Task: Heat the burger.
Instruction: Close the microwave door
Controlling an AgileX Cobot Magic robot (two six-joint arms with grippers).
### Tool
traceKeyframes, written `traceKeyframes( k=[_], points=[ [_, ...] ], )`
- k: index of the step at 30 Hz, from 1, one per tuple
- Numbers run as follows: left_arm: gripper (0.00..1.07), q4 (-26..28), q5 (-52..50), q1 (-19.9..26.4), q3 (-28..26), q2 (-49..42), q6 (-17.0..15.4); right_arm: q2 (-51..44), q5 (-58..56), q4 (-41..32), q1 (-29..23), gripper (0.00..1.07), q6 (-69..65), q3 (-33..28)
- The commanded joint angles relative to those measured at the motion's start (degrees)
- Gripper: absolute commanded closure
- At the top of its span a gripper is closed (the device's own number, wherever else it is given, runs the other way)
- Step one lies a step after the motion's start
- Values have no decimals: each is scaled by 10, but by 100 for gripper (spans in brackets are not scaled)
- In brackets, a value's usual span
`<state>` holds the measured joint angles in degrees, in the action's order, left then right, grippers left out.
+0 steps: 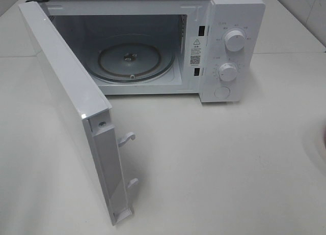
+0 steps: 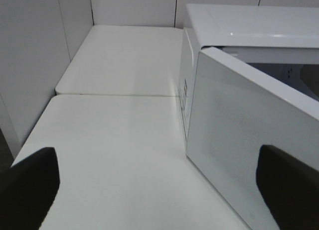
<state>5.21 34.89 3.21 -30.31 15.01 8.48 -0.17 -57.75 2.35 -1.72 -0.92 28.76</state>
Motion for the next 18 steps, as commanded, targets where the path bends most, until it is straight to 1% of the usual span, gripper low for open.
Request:
traceKeyframes(
  k=[1, 2, 3, 4, 5, 6, 7, 8, 9, 10, 11, 12, 13, 14, 15, 16, 17, 18],
  points=[
    [8, 8, -100, -2, 13, 51, 10, -17, 5, 1, 2, 62, -1, -2],
    [8, 8, -100, -2, 13, 51, 10, -17, 5, 1, 2, 62, -1, -2],
    [9, 8, -152, -2, 26, 80, 10, -17, 5, 1, 2, 62, -1, -2],
    [9, 8, -172, -2, 33, 91, 10, -17, 5, 1, 2, 62, -1, -2],
    [9, 8, -172, -2, 33, 91, 10, -17, 5, 1, 2, 62, -1, -2],
    [11, 8, -214, -2, 54, 118, 10, -17, 5, 1, 2, 62, -1, -2],
    [11, 8, -214, -2, 54, 118, 10, -17, 5, 1, 2, 62, -1, -2],
    [13, 8, -261, -2, 79, 142, 8, -17, 5, 1, 2, 62, -1, -2],
    [14, 8, -290, -2, 90, 152, 5, -17, 5, 1, 2, 62, -1, -2],
    [14, 8, -290, -2, 90, 152, 5, -17, 5, 1, 2, 62, -1, -2],
    [19, 8, -353, -2, 118, 176, -6, -17, 5, 1, 2, 62, -1, -2],
    [30, 8, -421, -2, 144, 203, -32, -17, 5, 1, 2, 62, -1, -2],
    [30, 8, -421, -2, 144, 203, -32, -17, 5, 1, 2, 62, -1, -2],
    [36, 8, -445, -2, 153, 214, -45, -17, 5, 1, 2, 62, -1, -2],
    [36, 8, -445, -2, 153, 214, -45, -17, 5, 1, 2, 62, -1, -2],
    [54, 1, -494, -2, 170, 241, -69, -17, 5, 1, 2, 62, -1, -2],
    [66, -5, -513, -2, 175, 253, -80, -17, 5, 1, 2, 62, -1, -2],
    [66, -5, -513, -2, 175, 253, -80, -17, 5, 1, 2, 62, -1, -2]
  ],
)
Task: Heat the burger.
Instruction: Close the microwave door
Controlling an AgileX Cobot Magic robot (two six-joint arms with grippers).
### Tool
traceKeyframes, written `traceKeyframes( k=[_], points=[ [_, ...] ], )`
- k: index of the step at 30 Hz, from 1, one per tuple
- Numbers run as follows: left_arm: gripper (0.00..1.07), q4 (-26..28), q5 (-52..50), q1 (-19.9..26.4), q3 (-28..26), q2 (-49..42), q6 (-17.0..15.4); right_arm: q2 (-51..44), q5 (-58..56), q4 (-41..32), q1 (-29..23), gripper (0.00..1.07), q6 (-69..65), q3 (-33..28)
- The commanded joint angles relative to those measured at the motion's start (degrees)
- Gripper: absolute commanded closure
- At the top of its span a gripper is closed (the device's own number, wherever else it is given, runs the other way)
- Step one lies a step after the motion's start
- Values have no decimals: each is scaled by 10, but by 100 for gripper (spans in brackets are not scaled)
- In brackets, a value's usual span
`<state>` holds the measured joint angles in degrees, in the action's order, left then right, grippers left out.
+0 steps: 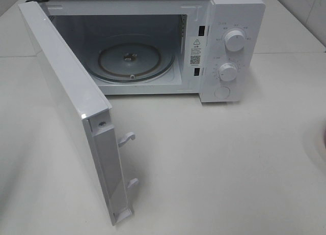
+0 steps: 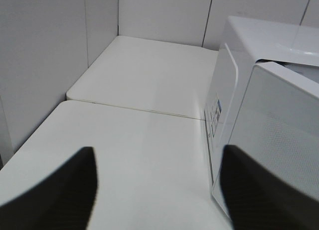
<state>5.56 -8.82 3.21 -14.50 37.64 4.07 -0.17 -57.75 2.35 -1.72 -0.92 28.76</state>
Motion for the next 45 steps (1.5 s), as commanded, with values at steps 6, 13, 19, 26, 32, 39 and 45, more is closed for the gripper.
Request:
traceKeyframes(
  k=[6, 13, 19, 26, 32, 39, 45],
  points=[
    [106, -61, -152, -2, 24, 97, -52, -17, 5, 1, 2, 62, -1, -2],
    [106, -193, -294, -2, 24, 229, -178, -17, 5, 1, 2, 62, -1, -2],
    [106, -274, -435, -2, 23, 357, -196, -17, 5, 1, 2, 62, -1, -2],
    [106, -293, -472, -3, 15, 423, -158, -17, 5, 1, 2, 62, -1, -2],
    [106, -270, -469, -68, -11, 477, -143, -17, 5, 1, 2, 62, -1, -2],
    [106, -269, -470, -117, -53, 527, -125, -17, 5, 1, 2, 62, -1, -2],
    [106, -270, -467, -137, -70, 542, -127, -17, 5, 1, 2, 62, -1, -2]
  ],
)
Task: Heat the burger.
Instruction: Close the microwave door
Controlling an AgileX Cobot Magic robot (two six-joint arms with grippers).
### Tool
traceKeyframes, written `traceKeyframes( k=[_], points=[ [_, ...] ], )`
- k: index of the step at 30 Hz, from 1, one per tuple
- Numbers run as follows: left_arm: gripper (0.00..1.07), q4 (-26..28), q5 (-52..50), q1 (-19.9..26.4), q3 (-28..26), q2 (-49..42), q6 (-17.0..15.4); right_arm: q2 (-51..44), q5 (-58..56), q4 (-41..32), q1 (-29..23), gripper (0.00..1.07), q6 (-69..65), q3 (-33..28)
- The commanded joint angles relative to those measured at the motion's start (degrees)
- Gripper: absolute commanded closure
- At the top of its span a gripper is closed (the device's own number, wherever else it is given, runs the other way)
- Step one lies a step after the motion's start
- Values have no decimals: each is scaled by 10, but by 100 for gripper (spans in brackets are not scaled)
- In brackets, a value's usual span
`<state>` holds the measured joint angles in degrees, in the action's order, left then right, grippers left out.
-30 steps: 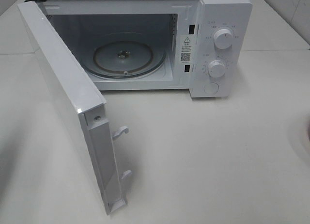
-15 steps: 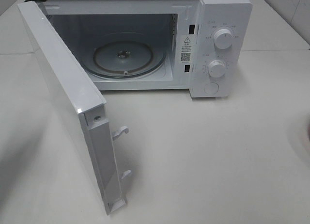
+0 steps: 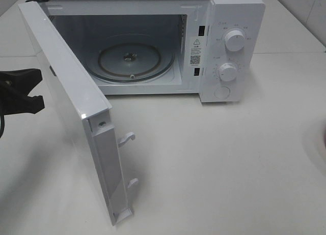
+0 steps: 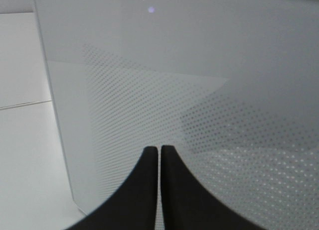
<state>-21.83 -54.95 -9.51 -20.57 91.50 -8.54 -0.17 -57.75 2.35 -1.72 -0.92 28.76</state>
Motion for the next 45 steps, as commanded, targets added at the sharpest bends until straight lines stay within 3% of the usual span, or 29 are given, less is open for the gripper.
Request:
traceKeyframes(
  k=[1, 28, 41, 45],
  points=[
    [106, 3, -6, -10, -10, 3, -1, -17, 5, 1, 2, 62, -1, -2],
    [106, 22, 3, -45, -30, 11, -1, -17, 5, 1, 2, 62, -1, -2],
    [106, 116, 14, -103, -85, 68, 2, -17, 5, 1, 2, 62, -1, -2],
    [106, 158, 17, -135, -99, 85, 44, -17, 5, 1, 2, 62, -1, -2]
  ],
)
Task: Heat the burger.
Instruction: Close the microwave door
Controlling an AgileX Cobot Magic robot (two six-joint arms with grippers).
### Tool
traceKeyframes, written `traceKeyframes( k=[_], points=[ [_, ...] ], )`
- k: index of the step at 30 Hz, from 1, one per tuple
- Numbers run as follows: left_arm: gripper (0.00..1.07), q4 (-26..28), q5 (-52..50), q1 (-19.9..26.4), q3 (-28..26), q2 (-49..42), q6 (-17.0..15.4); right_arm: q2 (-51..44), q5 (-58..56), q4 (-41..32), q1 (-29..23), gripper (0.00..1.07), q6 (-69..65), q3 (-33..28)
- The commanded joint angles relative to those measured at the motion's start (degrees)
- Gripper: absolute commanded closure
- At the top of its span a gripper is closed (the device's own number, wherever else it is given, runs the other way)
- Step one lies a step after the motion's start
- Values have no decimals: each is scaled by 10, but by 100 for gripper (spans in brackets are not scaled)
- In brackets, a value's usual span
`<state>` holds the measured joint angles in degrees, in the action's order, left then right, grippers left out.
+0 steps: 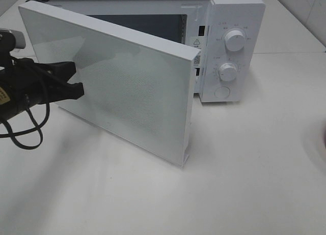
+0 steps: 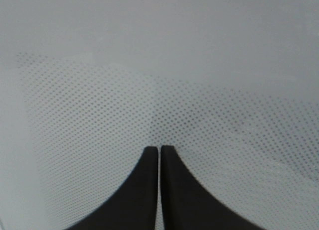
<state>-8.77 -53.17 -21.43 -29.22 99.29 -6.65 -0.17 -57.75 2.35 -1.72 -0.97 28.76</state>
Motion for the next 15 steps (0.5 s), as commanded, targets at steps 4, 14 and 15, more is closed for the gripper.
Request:
traceKeyframes(
  k=[4, 14, 15],
  points=[
    [106, 48, -1, -36, -37, 32, 36, -17, 5, 1, 2, 62, 0, -2],
    [106, 64, 2, -62, -82, 60, 38, -17, 5, 1, 2, 62, 2, -2],
    [106, 74, 2, -68, -92, 66, 38, -17, 5, 1, 2, 62, 1, -2]
  ],
)
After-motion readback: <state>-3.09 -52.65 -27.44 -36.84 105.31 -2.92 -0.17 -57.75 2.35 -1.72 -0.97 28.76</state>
